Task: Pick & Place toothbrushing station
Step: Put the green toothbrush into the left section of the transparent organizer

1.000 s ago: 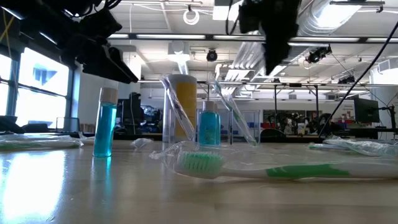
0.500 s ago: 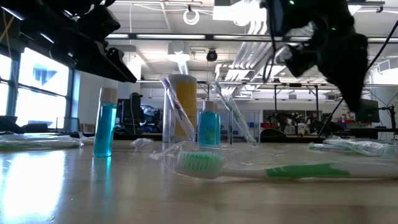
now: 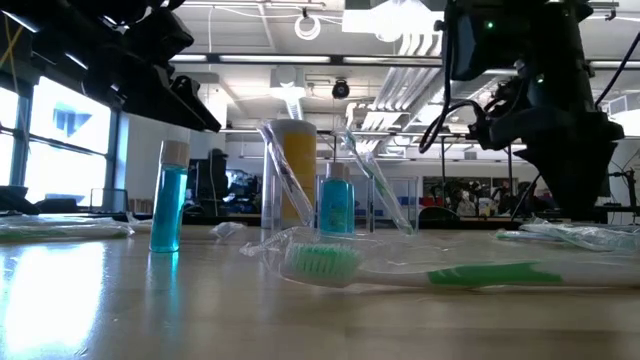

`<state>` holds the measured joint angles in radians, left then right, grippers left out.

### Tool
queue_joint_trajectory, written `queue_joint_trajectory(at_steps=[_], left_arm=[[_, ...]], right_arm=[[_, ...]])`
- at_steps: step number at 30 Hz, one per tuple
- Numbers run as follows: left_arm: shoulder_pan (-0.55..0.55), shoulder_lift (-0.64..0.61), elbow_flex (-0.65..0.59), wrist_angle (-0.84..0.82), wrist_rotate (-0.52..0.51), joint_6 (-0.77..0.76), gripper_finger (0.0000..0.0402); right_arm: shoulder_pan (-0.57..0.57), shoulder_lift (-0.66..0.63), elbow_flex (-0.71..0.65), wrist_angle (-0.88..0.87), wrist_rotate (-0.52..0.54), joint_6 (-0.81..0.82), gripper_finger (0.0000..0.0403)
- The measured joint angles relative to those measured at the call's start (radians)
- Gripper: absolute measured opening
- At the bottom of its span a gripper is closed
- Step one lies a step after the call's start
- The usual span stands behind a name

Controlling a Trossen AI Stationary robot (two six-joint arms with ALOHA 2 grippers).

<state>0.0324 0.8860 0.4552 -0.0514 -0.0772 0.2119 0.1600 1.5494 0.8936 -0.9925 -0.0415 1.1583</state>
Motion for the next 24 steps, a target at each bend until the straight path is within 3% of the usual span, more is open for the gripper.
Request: queue_joint_trajectory(at_steps=[12,24], left_arm=[[0.000,0.000,0.000,-0.035,0.000,-0.011,0.0244],[0.000,0.000,0.000,-0.009,0.000,0.002,0.0244]], right_arm=[[0.031,0.008,-0.046,0.012,0.003,0.126,0.0140],[0.041,0.000,-0.208,0.219,-0.013,0.199,0.0140]])
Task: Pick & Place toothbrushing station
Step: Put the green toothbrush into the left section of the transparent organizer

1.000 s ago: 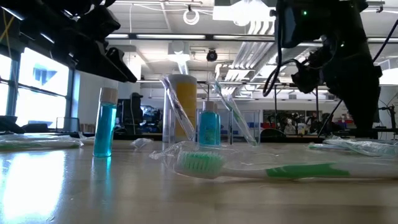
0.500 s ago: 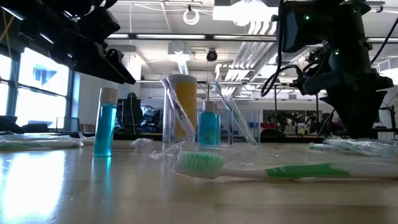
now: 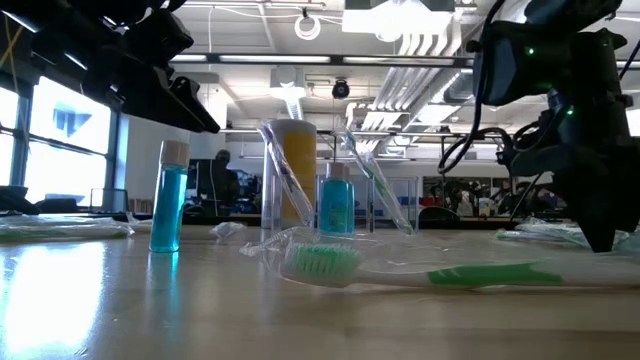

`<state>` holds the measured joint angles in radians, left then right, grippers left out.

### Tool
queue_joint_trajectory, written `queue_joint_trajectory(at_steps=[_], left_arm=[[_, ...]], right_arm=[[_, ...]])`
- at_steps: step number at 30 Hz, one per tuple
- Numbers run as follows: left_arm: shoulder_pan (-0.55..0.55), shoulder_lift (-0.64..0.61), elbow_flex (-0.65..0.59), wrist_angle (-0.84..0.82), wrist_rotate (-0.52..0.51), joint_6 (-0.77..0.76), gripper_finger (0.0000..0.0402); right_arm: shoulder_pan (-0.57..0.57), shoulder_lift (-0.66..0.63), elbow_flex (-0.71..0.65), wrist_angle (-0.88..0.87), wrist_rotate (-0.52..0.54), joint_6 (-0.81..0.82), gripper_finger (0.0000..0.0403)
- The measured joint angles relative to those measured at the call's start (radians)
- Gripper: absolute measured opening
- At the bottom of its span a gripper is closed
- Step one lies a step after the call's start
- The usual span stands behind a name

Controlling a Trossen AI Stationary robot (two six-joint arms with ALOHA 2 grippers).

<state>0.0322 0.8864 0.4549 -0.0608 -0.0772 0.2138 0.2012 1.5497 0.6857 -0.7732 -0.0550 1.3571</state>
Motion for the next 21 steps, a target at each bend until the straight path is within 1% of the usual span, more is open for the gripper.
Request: queue_joint_trajectory(at_steps=[4,7,10,13,14,19,21], left_arm=[[0.000,0.000,0.000,0.000,0.000,-0.007,0.0244],[0.000,0.000,0.000,-0.001,0.022,-0.026,0.0244],[0.000,0.000,0.000,-0.001,0.079,-0.079,0.0244],[0.000,0.000,0.000,0.000,0.145,-0.122,0.0244],[0.000,0.000,0.000,0.000,0.156,-0.124,0.0244],[0.000,0.000,0.000,0.004,0.166,-0.125,0.0244],[0.000,0.000,0.000,0.014,0.165,-0.125,0.0244]], right_arm=[[0.001,-0.001,-0.004,-0.008,0.039,-0.074,0.0138],[0.001,-0.001,-0.005,-0.008,0.052,-0.108,0.0121],[0.001,0.000,-0.005,-0.004,0.056,-0.152,0.0079],[0.001,0.000,-0.002,-0.009,0.064,-0.188,0.0023],[0.002,-0.002,-0.001,-0.011,0.069,-0.200,0.0014],[0.029,0.003,0.044,-0.073,0.115,-0.237,0.0007],[0.048,0.007,0.069,-0.131,0.175,-0.240,0.0007]])
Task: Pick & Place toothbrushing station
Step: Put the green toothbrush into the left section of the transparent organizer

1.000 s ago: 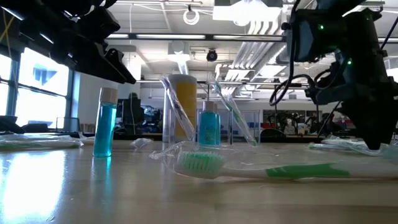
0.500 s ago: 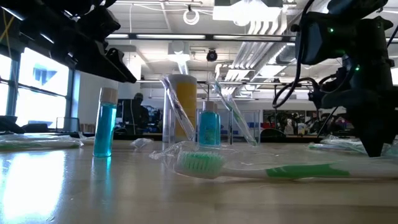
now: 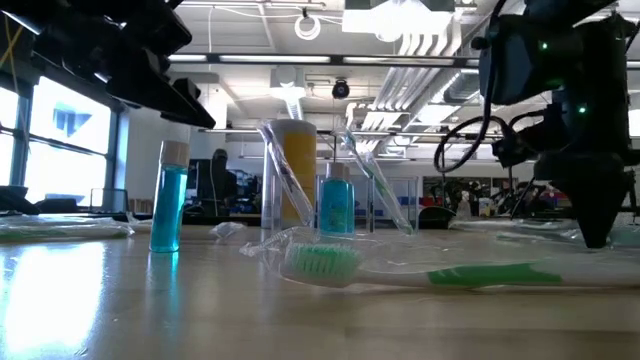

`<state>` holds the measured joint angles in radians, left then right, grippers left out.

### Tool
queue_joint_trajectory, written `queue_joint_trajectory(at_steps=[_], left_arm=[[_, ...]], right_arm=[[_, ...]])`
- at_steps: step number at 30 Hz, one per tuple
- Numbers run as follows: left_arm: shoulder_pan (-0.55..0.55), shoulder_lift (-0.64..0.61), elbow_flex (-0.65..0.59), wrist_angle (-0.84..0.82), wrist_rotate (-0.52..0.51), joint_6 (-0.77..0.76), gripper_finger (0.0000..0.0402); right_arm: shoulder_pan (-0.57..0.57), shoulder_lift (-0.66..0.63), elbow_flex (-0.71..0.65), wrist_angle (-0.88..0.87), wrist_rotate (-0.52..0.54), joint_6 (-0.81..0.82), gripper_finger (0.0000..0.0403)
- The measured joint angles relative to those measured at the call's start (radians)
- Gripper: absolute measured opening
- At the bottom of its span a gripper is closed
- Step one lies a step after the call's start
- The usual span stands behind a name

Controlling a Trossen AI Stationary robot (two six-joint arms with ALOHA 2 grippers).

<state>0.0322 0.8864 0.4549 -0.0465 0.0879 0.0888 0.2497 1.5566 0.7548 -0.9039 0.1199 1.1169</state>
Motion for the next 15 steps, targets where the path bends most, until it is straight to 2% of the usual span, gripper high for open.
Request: queue_joint_trajectory(at_steps=[9,12,15], left_arm=[[0.000,0.000,0.000,0.054,0.005,-0.020,0.0244],[0.000,0.000,0.000,0.052,0.015,-0.032,0.0244],[0.000,0.000,0.000,0.052,0.069,-0.092,0.0244]], right_arm=[[0.113,-0.004,0.182,-0.317,0.060,0.066,0.0005],[0.165,-0.004,0.263,-0.381,0.137,0.063,0.0005],[0.218,-0.005,0.347,-0.400,0.285,0.008,0.0005]])
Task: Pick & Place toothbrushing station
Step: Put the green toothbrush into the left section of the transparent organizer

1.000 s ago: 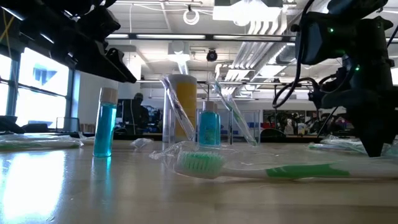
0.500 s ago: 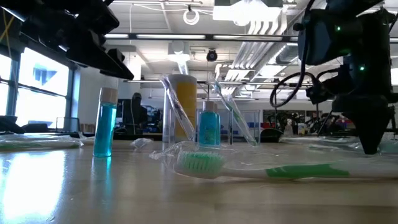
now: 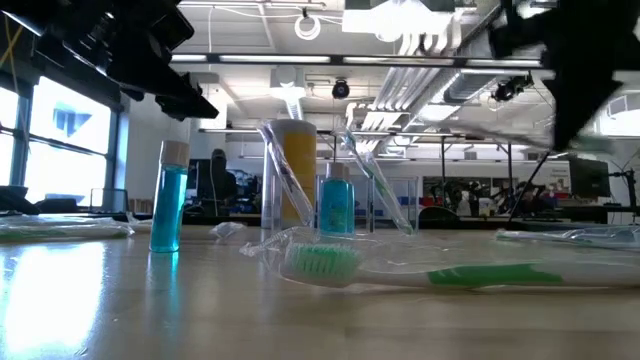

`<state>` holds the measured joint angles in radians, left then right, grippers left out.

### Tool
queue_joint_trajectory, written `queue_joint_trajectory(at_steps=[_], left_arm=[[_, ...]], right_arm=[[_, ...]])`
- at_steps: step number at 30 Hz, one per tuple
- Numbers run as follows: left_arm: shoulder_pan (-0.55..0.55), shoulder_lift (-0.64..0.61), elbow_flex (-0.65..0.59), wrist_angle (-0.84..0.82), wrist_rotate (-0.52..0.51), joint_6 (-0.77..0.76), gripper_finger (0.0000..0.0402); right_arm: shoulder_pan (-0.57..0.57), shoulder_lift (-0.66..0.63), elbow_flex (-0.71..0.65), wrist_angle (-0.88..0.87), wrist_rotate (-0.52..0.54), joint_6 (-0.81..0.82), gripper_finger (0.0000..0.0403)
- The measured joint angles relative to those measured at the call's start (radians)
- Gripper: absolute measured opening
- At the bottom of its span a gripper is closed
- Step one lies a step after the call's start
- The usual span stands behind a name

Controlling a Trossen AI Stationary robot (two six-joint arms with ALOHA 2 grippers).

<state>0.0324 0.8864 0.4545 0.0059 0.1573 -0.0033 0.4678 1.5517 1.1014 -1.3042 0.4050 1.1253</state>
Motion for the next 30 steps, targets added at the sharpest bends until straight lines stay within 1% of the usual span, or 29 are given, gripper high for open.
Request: queue_joint_trajectory(at_steps=[4,7,10,14,16,18,21,25,30], left_arm=[[0.000,0.000,0.000,0.016,0.063,-0.113,0.0244],[0.000,0.000,0.000,0.069,0.087,-0.202,0.0244],[0.000,0.000,0.000,0.131,0.108,-0.288,0.0244],[0.000,0.000,0.000,0.207,0.116,-0.345,0.0244],[0.000,0.000,0.000,0.240,0.115,-0.359,0.0244],[0.000,0.000,0.000,0.256,0.114,-0.378,0.0244],[0.000,0.000,0.000,0.287,0.105,-0.409,0.0244],[0.000,0.000,0.000,0.305,0.107,-0.504,0.0244],[0.001,0.000,0.008,0.364,0.208,-0.724,0.0244]], right_arm=[[0.053,-0.001,0.093,0.006,0.209,-0.164,0.0005],[0.074,-0.002,0.137,0.058,0.363,-0.327,0.0005],[0.081,-0.002,0.148,0.197,0.512,-0.569,0.0004],[0.074,-0.002,0.148,0.466,0.652,-0.957,0.0004],[0.064,0.005,0.149,0.633,0.689,-1.159,0.0004],[0.060,0.011,0.149,0.770,0.699,-1.336,0.0004],[0.047,0.023,0.149,0.940,0.696,-1.548,0.0004],[0.034,0.057,0.149,1.089,0.695,-1.778,0.0004],[0.023,0.111,0.149,1.214,0.694,-2.018,0.0004]])
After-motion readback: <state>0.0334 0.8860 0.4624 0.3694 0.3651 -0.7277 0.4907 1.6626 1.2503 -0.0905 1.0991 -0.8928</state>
